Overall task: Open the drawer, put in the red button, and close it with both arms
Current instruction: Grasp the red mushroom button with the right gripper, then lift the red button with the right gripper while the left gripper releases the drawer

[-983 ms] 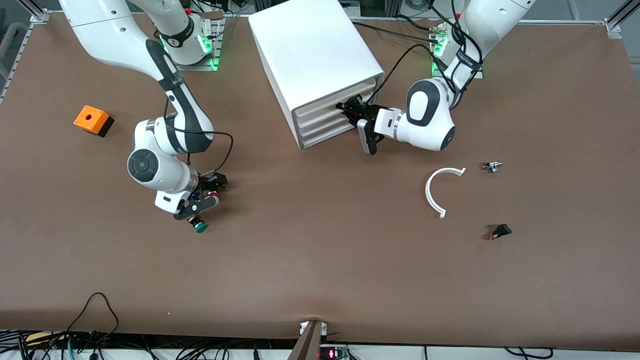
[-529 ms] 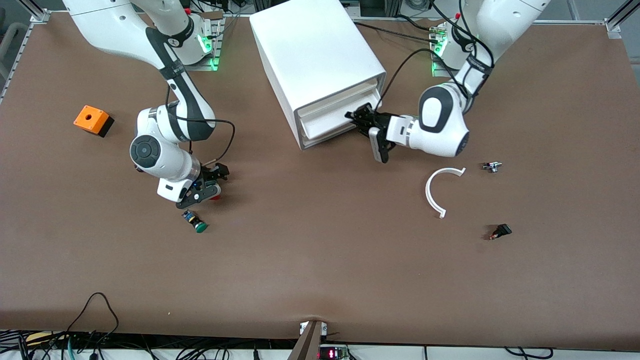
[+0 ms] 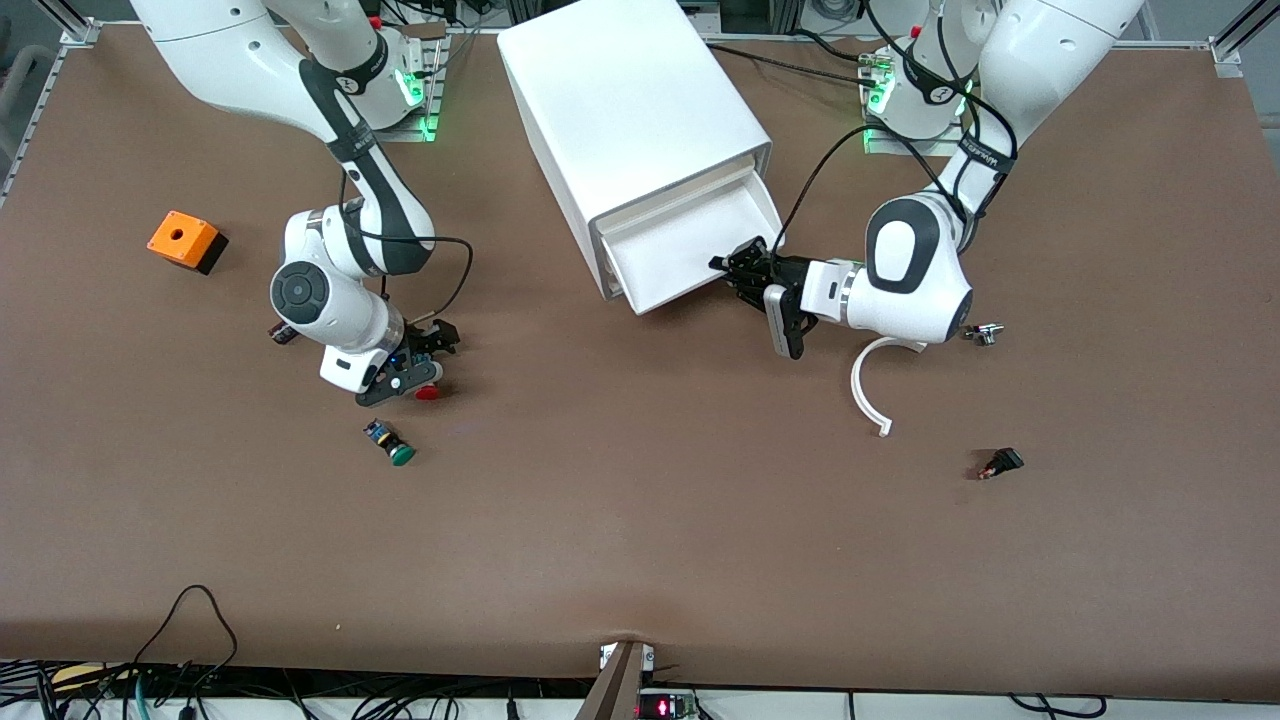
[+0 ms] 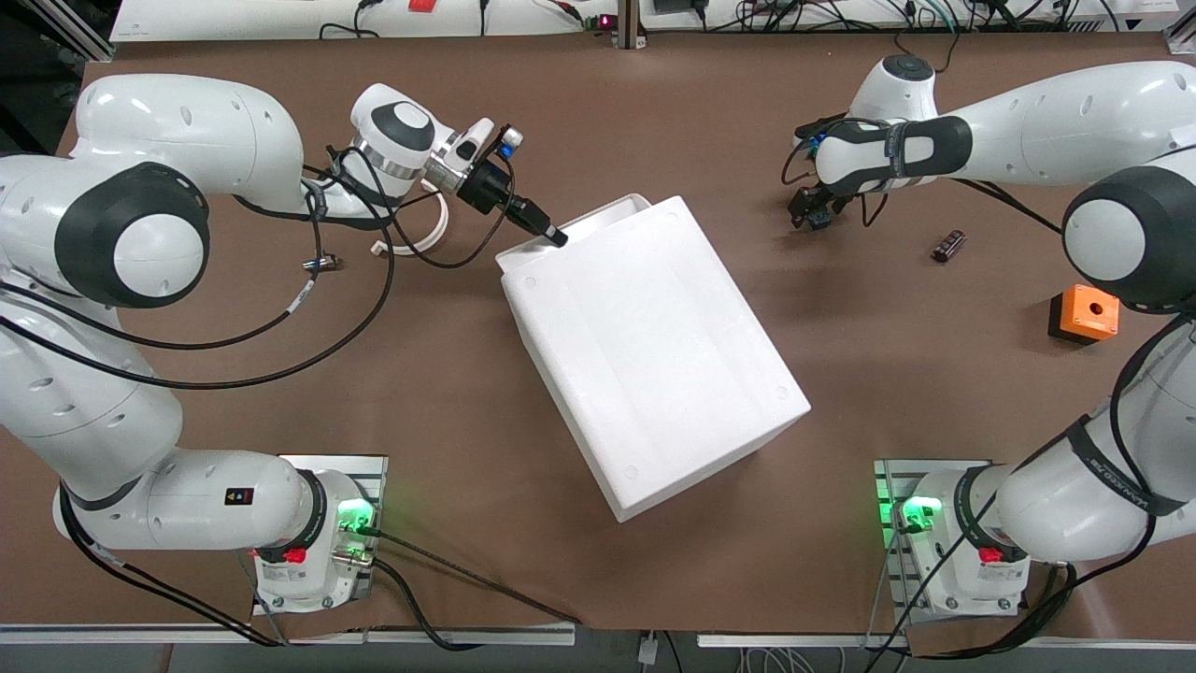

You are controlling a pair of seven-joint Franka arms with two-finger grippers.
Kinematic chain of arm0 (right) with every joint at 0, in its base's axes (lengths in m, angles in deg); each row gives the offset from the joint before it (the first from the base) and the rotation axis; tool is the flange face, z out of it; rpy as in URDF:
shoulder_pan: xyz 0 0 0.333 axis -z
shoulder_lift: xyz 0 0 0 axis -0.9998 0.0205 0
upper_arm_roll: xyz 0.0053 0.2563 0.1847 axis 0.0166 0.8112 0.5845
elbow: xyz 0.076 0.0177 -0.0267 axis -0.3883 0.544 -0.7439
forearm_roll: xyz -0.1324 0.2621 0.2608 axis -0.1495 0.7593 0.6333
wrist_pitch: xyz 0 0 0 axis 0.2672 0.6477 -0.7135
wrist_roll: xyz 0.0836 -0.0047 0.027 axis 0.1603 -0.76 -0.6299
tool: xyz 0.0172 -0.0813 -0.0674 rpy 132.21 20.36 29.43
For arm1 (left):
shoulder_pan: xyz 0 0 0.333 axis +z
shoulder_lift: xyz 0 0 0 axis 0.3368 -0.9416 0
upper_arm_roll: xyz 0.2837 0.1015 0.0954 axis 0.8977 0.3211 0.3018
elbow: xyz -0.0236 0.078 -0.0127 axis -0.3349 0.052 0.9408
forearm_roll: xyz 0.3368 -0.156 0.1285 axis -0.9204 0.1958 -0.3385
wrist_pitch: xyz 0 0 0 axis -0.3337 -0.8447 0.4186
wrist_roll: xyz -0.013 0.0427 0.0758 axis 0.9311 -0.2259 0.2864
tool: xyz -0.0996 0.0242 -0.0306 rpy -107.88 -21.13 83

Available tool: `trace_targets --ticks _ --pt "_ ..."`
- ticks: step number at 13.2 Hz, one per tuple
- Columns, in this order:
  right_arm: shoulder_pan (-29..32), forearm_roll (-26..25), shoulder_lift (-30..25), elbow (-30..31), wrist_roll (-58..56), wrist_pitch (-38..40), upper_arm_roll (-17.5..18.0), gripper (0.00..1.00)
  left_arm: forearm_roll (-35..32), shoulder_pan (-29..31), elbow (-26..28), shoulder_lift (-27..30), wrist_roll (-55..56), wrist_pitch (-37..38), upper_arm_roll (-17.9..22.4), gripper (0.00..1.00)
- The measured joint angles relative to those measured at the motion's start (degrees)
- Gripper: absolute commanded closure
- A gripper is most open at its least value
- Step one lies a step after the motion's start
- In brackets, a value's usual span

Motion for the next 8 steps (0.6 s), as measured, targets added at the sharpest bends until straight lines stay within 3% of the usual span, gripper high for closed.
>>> trace_targets --ticks 3,4,5,6,7,8 --pt "0.02 0.01 0.0 0.66 0.04 -0.15 -0.14 0.41 -0.95 1.27 -1.27 -0.33 -0.63 -0.03 0.2 1.0" --pt "0.02 0.01 0.0 0.68 0.05 -0.2 -0.18 0.47 -1.67 1.82 -1.81 -0.35 -0.64 -0.02 0.27 1.0" --pt "0.03 0.01 -0.01 0.68 0.05 -0.29 -0.22 0.51 -2.2 2.16 -2.31 -0.36 -0.64 0.04 0.27 0.93" --pt "0.03 0.02 -0.01 0.67 0.06 -0.4 -0.23 0.58 -2.4 2.24 -2.6 -0.37 -0.64 0.18 0.26 0.24" --pt "0.03 0.02 -0.03 0.63 0.05 -0.59 -0.23 0.67 -2.44 2.24 -2.7 -0.37 -0.64 0.21 0.2 0.0" --pt "0.03 0.01 -0.05 0.52 -0.01 -0.72 -0.23 0.72 -2.67 2.23 -2.8 -0.37 -0.82 -0.01 0.2 0.0"
